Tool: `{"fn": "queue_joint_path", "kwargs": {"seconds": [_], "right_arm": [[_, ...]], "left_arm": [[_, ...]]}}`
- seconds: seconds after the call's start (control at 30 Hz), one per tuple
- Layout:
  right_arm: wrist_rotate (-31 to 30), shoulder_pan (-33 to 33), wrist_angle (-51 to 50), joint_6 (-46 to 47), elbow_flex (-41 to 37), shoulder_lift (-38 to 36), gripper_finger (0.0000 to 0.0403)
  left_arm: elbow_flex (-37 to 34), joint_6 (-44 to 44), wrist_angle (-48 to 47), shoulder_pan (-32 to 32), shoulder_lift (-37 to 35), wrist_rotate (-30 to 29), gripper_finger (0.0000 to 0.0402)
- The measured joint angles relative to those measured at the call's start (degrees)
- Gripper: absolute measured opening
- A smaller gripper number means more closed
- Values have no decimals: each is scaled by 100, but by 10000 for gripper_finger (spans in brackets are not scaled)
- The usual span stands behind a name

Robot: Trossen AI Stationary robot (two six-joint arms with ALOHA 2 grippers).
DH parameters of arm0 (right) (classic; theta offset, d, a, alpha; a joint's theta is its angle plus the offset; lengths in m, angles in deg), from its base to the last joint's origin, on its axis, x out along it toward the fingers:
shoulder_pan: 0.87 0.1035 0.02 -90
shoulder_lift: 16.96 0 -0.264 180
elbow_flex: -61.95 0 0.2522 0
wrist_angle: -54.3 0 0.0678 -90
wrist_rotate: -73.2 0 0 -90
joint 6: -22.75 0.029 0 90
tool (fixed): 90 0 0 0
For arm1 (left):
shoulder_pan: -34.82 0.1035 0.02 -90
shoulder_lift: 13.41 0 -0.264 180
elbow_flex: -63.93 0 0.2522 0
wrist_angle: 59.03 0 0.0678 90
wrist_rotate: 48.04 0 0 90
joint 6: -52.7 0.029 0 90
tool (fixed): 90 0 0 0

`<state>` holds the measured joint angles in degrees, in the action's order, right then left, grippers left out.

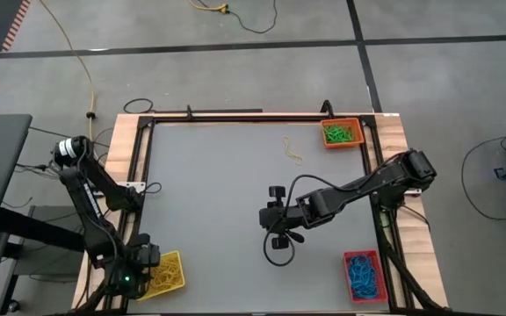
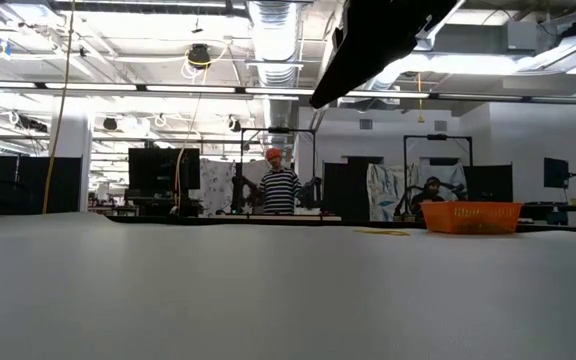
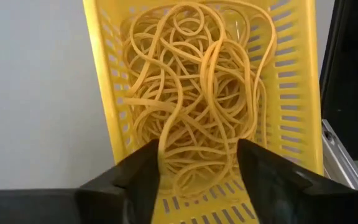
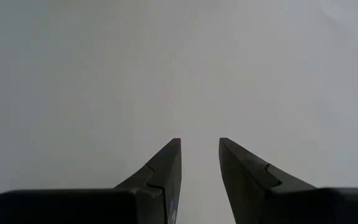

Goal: Sort rubber bands into baskets
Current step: Put the yellow rubber band into the yellow bin

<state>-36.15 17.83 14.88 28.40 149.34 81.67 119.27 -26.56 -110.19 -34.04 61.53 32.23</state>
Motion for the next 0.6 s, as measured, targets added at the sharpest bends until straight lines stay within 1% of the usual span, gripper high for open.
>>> {"fn": "queue_joint_path", "kwargs": {"seconds": [0.1,0.2,0.4,0.6], "right_arm": [[0,0,-2,0,0,0,136],[0,1,0,0,0,0,136],[-1,1,3,8,0,0,136],[0,0,72,7,0,0,136]], "left_arm": [[0,-54,2,0,1,-1,219],[0,-58,2,0,2,32,233],[0,52,-1,2,-144,60,235],[0,160,-20,2,-512,-290,236]]}}
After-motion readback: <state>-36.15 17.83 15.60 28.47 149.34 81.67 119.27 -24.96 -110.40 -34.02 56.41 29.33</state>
